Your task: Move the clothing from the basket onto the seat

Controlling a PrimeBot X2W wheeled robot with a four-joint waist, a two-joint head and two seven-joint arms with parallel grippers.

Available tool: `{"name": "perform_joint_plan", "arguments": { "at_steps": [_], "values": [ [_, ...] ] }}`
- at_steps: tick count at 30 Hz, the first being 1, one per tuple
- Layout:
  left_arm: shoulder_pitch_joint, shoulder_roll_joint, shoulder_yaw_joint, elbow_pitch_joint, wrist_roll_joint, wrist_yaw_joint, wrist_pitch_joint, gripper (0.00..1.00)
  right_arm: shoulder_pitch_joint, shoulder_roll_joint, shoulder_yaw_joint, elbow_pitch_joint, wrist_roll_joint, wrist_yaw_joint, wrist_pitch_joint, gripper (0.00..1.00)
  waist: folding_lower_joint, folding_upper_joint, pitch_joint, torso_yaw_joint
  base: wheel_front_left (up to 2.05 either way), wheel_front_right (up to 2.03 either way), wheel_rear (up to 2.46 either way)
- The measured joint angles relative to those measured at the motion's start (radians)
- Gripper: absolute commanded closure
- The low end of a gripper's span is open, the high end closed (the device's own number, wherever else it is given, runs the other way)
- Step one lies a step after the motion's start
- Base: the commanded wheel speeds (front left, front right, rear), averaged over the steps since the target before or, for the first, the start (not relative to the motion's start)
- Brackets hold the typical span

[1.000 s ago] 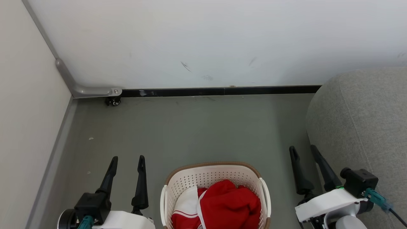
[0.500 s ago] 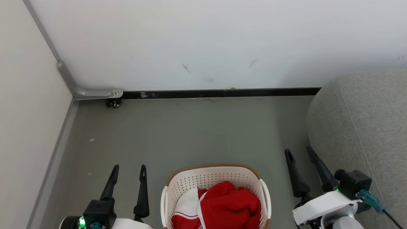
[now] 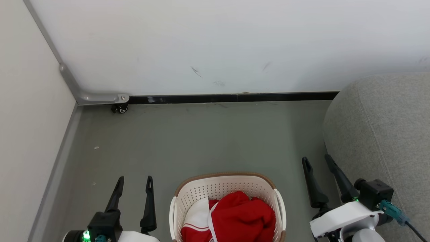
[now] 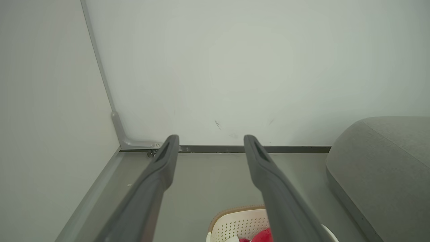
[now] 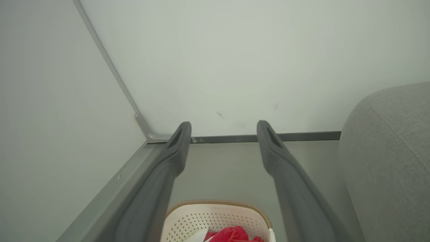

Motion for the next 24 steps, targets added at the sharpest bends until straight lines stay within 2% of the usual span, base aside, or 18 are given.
{"name": "perform_joint_plan", "arguments": {
  "at_steps": [24],
  "values": [
    [-0.002,-0.002,0.001,0.001,0.0,0.0,0.0,0.0,0.0,0.0,0.001,0.001,0.019,0.0,0.003,0.0,-0.0001,0.0,0.009,-0.001,0.0,0.0,0.0]
  ]
}}
